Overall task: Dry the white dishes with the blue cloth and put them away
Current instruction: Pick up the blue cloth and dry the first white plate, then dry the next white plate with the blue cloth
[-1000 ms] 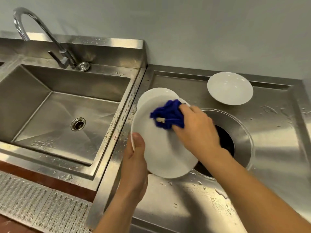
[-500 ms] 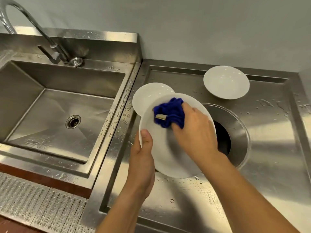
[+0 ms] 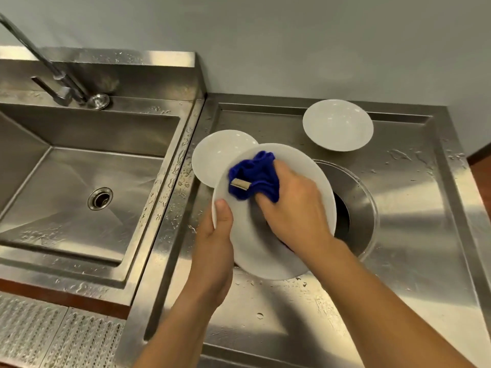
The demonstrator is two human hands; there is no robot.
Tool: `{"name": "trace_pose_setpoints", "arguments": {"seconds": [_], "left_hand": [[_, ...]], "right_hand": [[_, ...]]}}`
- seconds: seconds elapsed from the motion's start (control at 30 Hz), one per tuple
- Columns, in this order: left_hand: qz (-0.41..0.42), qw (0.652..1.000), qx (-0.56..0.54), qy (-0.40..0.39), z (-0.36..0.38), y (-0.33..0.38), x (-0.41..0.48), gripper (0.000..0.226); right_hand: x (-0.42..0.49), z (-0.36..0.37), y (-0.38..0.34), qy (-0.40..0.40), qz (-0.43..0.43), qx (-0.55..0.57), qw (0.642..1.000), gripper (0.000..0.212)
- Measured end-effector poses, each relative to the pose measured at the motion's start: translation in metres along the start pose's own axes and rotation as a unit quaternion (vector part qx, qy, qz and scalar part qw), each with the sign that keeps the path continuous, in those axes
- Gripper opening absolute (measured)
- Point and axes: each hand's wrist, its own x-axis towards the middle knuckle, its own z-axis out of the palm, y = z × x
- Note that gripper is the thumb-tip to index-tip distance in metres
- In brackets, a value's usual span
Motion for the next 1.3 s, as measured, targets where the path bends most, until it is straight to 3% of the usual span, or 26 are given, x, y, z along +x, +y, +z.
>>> {"name": "trace_pose_setpoints", "arguments": {"seconds": [0.07,0.13,0.2,0.27,0.37,0.43,0.6,1.13,1.3], "left_hand": [[-0.009,1.000,-0.010,0.020,-0.007,-0.004,0.004,0.042],[-0.008,1.000,0.006,0.027,-0.021,-0.007,0.008,0.041],[-0.015,0.999,0.030,0.016,-0.036,-0.012,0.008,0.036],[-0.038,0.998,0.040,0.030,-0.055,-0.023,0.008,0.036],[-0.093,0.992,0.022,0.080,-0.076,-0.040,0.011,0.046],[-0.116,0.987,0.015,0.115,-0.086,-0.051,0.016,0.045],[-0.146,0.978,0.035,0.142,-0.101,-0.082,0.036,0.024],[-0.136,0.980,0.082,0.116,-0.131,-0.125,0.062,0.026],[-0.154,0.981,0.079,0.088,-0.136,-0.120,0.062,0.024]], "right_hand": [[-0.012,0.015,-0.012,-0.083,-0.019,0.091,0.992,0.032],[-0.022,0.021,-0.003,-0.197,-0.024,0.085,0.977,0.016],[-0.026,0.015,0.016,-0.240,-0.012,0.084,0.967,0.010],[-0.027,0.011,0.030,-0.173,0.058,0.169,0.969,0.011],[-0.025,0.008,0.038,-0.053,0.170,0.338,0.924,0.015],[-0.022,0.017,0.042,-0.025,0.196,0.368,0.909,0.018],[-0.020,0.053,0.051,-0.013,0.209,0.370,0.905,0.013],[-0.017,0.102,0.062,-0.010,0.260,0.445,0.857,0.012],[-0.010,0.101,0.062,-0.008,0.256,0.447,0.857,0.011]]}}
